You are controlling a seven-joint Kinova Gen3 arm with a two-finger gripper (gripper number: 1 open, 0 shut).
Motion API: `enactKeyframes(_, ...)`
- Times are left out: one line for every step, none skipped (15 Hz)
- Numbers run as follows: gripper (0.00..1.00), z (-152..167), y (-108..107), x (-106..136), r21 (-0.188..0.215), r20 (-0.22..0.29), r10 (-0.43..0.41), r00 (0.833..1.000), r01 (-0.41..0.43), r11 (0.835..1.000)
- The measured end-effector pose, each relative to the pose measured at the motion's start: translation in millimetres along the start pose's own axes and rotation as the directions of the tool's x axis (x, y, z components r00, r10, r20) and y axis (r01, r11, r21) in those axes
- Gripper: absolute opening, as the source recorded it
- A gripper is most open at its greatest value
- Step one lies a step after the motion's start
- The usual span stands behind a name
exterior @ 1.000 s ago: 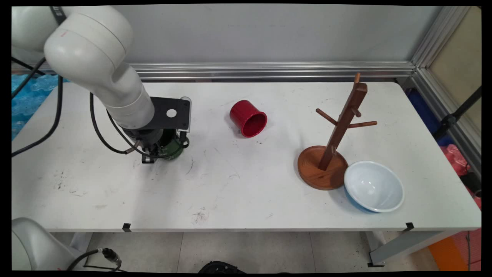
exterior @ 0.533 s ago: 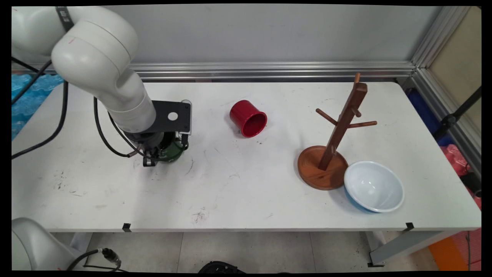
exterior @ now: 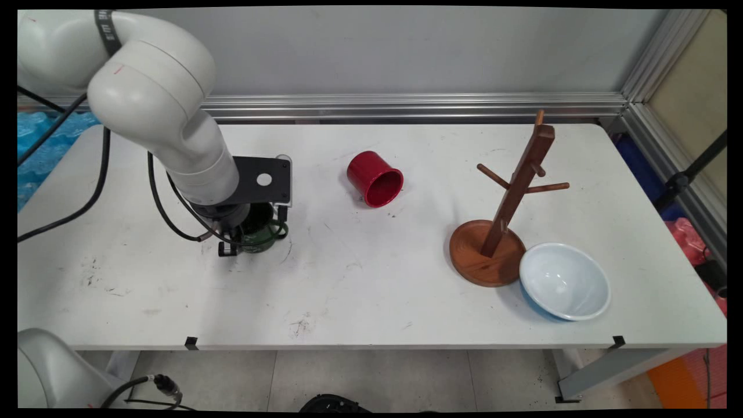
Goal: Place the picked object on the table
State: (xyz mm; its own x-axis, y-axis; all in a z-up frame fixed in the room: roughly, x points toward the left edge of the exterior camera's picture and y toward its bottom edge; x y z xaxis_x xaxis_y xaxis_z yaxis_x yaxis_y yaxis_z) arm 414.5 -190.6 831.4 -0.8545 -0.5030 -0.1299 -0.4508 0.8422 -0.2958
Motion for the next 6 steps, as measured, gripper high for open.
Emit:
enactKeyframes(1.00,0.6,0.5,1.0,-0.002,-0.003,-0.001,1.000,0.001,1.000)
enactKeyframes(1.00,1.3,0.8,2.3,-0.004,-0.007,-0.003,1.000,0.003,1.000)
enactKeyframes(1.00,1.8,0.9,3.3,-0.005,-0.012,-0.004,1.000,0.004,1.000)
enactKeyframes(1.00,2.3,0.7,4.7,-0.006,-0.018,-0.006,1.000,0.006,1.000)
enactKeyframes(1.00,2.6,0.4,5.9,-0.007,-0.025,-0.008,1.000,0.008,1.000)
enactKeyframes(1.00,2.6,-0.1,7.1,-0.007,-0.034,-0.010,0.999,0.010,1.000)
